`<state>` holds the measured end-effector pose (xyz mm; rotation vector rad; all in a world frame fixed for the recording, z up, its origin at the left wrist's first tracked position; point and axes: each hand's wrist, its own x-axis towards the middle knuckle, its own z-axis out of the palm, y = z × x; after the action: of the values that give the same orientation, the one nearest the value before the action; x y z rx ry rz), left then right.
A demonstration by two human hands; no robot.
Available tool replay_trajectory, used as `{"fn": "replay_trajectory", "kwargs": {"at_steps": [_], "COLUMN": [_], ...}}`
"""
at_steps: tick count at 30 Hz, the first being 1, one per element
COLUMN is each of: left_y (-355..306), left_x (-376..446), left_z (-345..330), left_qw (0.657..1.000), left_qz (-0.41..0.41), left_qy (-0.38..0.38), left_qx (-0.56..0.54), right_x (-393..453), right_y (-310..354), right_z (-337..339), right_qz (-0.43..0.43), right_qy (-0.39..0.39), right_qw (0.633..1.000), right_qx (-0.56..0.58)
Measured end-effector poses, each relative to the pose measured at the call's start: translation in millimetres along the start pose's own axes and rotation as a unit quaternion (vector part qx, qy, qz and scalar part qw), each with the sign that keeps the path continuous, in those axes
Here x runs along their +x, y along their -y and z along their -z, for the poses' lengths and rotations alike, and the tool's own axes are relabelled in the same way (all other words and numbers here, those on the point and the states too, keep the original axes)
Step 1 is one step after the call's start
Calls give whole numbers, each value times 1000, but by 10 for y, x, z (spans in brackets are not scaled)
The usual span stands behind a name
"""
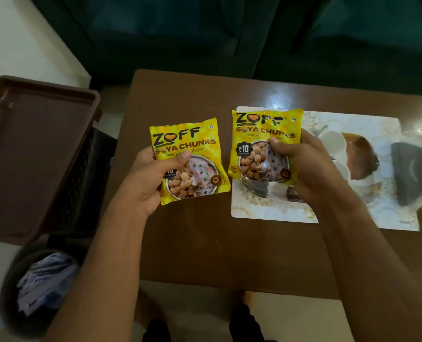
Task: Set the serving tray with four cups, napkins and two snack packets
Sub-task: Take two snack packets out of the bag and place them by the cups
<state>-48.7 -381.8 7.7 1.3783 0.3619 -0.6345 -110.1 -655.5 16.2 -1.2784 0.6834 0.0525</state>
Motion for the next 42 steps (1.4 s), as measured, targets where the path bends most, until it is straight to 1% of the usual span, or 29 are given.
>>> {"fn": "replay_trajectory", "kwargs": {"at_steps": [11,14,19,25,28,34,42], "left_y": [308,335,344,334,343,425,506], "left_x": [293,388,521,618,659,704,707], "left_z": [-1275,-1513,-1559,-1456,-1411,-1496,-1632], "left_qw": [999,998,995,993,990,986,983], "left_qz": [20,23,22,27,29,48,19], "left_qy": [44,33,-7,-47,-61,-67,-103], "left_qx": [23,47,97,104,125,142,148], "right_x": [-4,37,159,275,335,454,522], "right_y": [180,253,229,105,63,19,-16], "right_z": [1449,1812,2231,2496,2554,2591,2603], "right_qz": [11,15,17,26,28,27,21], "right_qy": [-80,-98,-117,-128,-144,-155,-160], "right_qw": [997,995,992,990,987,984,980], "right_qx": [-11,-19,-35,-51,-58,-83,-119]}}
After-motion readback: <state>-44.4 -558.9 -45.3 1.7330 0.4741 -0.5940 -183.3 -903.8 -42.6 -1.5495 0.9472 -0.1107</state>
